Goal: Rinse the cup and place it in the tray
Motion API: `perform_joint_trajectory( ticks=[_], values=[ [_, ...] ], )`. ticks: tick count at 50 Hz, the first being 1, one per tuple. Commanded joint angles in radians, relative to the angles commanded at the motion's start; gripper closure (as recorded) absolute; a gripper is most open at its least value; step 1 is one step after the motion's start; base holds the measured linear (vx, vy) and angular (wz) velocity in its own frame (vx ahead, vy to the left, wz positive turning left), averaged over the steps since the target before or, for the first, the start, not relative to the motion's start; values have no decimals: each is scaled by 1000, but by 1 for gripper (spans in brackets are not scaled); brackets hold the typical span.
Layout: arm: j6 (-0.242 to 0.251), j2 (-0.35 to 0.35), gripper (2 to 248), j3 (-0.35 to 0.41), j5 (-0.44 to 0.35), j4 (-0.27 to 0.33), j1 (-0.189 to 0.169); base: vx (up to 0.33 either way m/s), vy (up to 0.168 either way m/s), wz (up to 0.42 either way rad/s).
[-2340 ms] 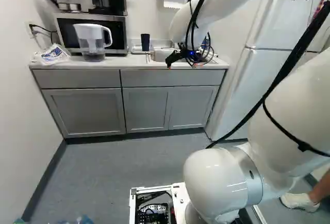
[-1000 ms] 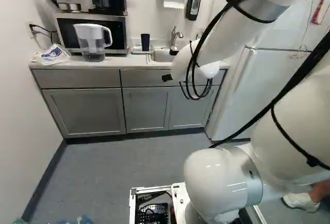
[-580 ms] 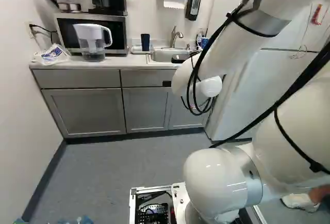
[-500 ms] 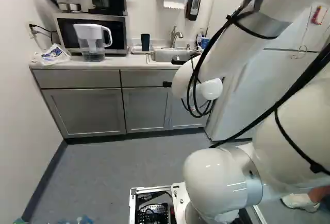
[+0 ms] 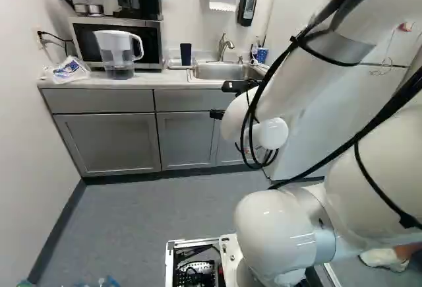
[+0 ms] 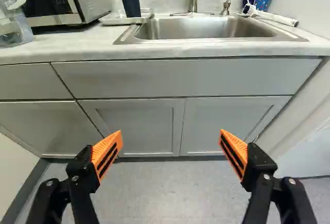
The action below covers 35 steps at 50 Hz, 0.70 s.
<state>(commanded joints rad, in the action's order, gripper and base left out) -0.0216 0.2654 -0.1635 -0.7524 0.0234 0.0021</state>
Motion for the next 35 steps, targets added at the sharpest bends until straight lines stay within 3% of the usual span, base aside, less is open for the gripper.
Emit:
perform_joint_trajectory(
  ticks=[35],
  values=[
    [20, 13, 3, 72, -113, -22, -2, 0, 0, 0]
  ],
)
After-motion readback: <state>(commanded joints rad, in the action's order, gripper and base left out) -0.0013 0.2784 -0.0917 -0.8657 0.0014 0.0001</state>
